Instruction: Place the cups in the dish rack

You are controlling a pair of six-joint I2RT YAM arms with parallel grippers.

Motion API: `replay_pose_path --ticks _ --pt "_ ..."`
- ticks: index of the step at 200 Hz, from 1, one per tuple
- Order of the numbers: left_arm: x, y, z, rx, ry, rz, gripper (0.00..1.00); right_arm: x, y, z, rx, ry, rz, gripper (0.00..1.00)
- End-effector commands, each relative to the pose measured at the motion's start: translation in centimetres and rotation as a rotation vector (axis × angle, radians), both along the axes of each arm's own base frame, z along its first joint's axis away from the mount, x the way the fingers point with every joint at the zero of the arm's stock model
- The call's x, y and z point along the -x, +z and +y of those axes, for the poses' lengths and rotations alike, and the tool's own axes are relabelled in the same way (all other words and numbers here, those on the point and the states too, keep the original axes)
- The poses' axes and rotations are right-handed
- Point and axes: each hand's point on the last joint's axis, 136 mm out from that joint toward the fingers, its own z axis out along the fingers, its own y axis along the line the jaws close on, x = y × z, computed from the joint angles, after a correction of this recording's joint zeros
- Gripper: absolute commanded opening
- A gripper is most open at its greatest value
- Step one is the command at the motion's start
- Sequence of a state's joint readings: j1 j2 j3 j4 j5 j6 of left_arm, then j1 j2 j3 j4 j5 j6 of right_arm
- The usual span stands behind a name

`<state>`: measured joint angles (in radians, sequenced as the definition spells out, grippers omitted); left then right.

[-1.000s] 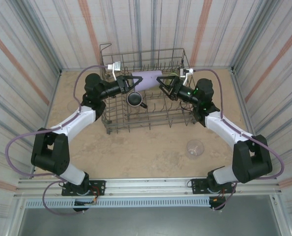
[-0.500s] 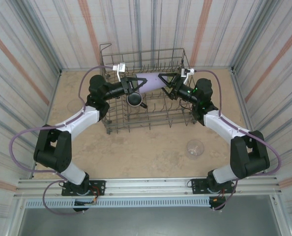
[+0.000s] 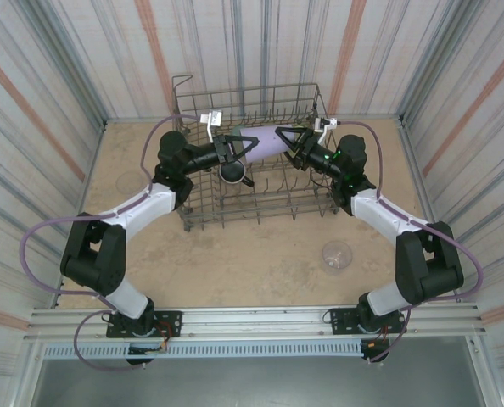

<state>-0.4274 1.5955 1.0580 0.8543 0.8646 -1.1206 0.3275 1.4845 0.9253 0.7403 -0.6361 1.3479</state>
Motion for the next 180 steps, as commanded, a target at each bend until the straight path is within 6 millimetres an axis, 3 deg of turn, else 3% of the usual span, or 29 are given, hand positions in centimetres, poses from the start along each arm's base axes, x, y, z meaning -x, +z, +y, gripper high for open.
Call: replay_pose_path --ticks 1,48,106,147,180 --pt "0.7 -0.2 -0.6 -0.016 -0.038 -0.009 0.00 0.1 0.7 0.2 0.013 -0.007 -0.056 0.51" --pt "0.5 -0.6 -0.6 -0.035 -0.028 -0.001 0.05 0.4 0.5 -0.1 0.024 -0.020 -0.059 0.47" --pt "1.1 -0.2 -0.4 -0.095 -0.024 -0.014 0.55 0.2 1.2 -0.5 0.103 -0.052 -0.091 0.46" --pt "1.7 -0.1 1.2 -0.188 0.052 -0.046 0.82 -0.2 1.1 -0.4 0.171 -0.055 -0.108 0.45" --pt "1.8 -0.3 3.6 -0.248 0.118 -0.027 0.97 -0.3 1.2 -0.7 0.251 -0.072 -0.127 0.44"
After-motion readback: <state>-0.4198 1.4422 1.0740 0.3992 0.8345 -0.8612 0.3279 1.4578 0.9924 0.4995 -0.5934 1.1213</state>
